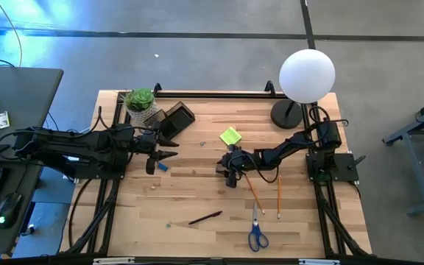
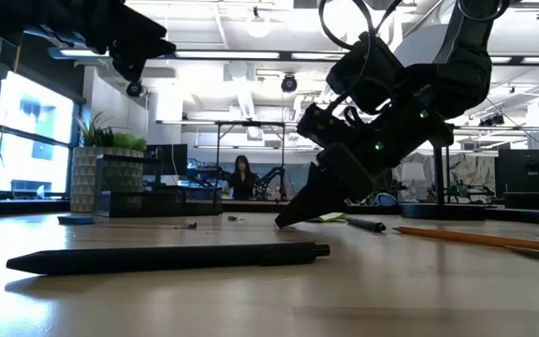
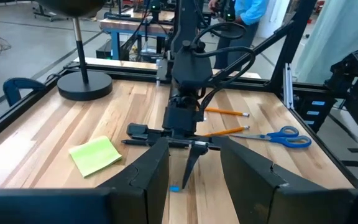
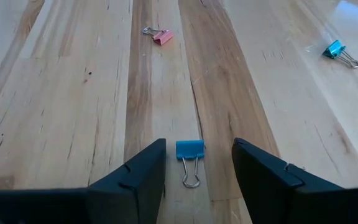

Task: Pick and place office supplies into organizer
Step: Put the center blue binder clip into the desk organizer

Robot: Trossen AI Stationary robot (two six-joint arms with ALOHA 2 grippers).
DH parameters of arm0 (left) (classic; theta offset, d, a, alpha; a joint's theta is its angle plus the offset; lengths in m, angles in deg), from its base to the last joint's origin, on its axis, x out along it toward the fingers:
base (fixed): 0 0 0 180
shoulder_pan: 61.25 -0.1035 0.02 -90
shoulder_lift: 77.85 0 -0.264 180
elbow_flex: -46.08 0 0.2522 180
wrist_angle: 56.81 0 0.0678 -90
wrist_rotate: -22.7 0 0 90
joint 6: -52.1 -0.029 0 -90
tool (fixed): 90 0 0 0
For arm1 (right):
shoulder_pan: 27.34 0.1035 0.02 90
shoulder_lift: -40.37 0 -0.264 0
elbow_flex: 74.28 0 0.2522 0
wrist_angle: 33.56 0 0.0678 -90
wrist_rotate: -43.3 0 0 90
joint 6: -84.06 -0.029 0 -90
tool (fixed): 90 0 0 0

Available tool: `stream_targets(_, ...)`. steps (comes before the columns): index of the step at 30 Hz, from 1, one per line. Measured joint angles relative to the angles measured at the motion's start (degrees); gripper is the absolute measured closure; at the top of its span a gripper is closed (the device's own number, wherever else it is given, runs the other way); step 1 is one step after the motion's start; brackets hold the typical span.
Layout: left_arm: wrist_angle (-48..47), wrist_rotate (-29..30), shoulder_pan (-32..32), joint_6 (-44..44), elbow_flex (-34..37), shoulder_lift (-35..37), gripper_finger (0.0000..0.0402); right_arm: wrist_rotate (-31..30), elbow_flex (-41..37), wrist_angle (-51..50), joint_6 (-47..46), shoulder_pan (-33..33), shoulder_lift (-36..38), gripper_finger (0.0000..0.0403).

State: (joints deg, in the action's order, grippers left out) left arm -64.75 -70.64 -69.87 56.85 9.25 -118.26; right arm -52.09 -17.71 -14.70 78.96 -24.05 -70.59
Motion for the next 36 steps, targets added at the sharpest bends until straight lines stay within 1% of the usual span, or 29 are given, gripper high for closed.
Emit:
stream_targets(9,0.0,0.0,0.0,0.0,0.0,0.0,0.0268,-0.1,0.0,0.2,0.6,0.0,0.0,0.0225)
stream_targets(19,0.0,0.0,0.0,0.0,0.0,0.0,0.0268,-0.2,0.0,0.6,1.1,0.0,-0.2,0.0264)
stream_targets(27,0.0,0.0,0.0,0.0,0.0,0.0,0.0268,-0.6,1.7,4.3,1.0,0.0,-5.1,0.0263)
stream_targets(36,-0.6,0.0,0.0,0.0,0.0,0.0,0.0268,-0.1,1.6,3.3,1.0,0.1,-5.2,0.0263)
